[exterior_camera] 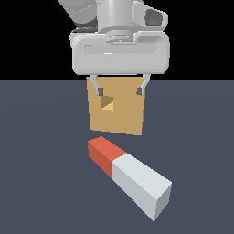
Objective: Insert the peg into the horizontal hole in a box.
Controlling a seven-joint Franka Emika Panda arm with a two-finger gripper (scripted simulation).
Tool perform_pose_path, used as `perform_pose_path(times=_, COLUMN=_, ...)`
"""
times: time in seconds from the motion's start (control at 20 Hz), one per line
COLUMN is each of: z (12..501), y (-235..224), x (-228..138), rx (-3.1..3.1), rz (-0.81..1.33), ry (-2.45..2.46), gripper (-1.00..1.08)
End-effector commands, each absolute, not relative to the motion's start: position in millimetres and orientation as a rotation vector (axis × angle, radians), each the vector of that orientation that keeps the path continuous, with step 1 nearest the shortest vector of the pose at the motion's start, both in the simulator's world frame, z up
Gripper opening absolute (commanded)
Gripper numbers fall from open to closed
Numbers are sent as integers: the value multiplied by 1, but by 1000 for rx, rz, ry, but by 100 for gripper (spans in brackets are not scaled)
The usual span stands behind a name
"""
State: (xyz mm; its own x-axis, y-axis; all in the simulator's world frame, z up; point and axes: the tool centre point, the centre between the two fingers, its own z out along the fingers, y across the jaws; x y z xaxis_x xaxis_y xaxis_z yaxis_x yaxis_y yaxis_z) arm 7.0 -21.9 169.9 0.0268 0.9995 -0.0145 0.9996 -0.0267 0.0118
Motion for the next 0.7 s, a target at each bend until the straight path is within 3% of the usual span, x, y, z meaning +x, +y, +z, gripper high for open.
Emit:
perform_pose_path(times=0.0, z=170, y=-22, x=7, rx=2238, rz=-3, ry=2179, gripper=100)
perform_pose_path(times=0.65, z=158, y=-36, x=6, rx=2140, rz=-3, ry=2277, gripper=100)
